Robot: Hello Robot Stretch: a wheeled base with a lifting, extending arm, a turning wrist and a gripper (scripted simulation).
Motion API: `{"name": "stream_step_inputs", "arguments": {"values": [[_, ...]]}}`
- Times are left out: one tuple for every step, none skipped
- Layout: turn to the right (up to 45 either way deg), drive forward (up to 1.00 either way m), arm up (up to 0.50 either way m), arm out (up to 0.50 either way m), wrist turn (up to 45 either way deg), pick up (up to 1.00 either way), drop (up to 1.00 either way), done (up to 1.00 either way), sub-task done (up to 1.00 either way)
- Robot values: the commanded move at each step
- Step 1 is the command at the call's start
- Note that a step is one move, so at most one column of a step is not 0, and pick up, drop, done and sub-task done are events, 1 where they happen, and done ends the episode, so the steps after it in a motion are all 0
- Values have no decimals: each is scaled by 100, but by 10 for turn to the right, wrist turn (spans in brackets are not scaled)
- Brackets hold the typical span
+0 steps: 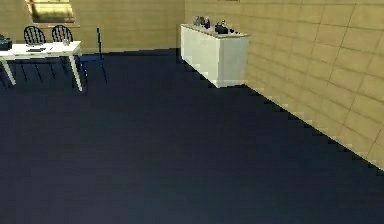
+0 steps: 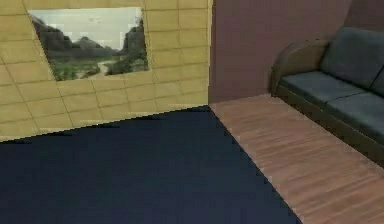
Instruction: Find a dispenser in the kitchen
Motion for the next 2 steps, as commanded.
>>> {"name": "stream_step_inputs", "arguments": {"values": [[0, 100, 0, 0, 0, 0, 0, 0, 0], [0, 100, 0, 0, 0, 0, 0, 0, 0]]}}
